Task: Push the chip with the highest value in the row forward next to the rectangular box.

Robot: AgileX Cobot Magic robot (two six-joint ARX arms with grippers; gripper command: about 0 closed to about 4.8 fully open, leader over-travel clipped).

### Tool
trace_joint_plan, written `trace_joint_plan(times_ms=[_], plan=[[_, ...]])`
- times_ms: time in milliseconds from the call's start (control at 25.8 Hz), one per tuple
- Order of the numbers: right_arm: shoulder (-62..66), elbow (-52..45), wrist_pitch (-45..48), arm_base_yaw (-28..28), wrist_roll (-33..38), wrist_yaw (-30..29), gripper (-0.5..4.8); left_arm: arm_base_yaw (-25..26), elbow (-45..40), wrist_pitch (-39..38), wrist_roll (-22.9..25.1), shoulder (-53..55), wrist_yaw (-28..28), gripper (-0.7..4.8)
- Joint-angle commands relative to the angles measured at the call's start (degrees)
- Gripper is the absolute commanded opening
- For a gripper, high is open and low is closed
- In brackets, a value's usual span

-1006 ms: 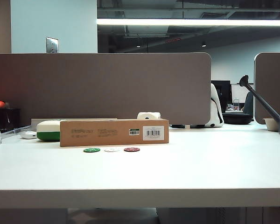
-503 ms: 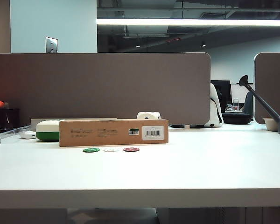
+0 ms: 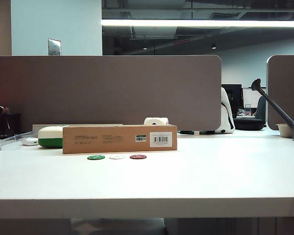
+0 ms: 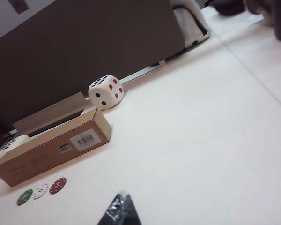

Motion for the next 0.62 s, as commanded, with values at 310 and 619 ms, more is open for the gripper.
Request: trace_joint_plan(times_ms=[310, 619], plan=[[0.83, 3.41, 6.91, 0.15, 19.43, -14.10, -0.10, 0.09, 1.90, 0.96, -0.17, 0.02, 0.09, -0.05], [16.48, 18.99, 6.95, 0.24, 12.83, -12.22, -0.10, 0.09, 1.84, 0.96, -0.15, -0.02, 0.11, -0.05]])
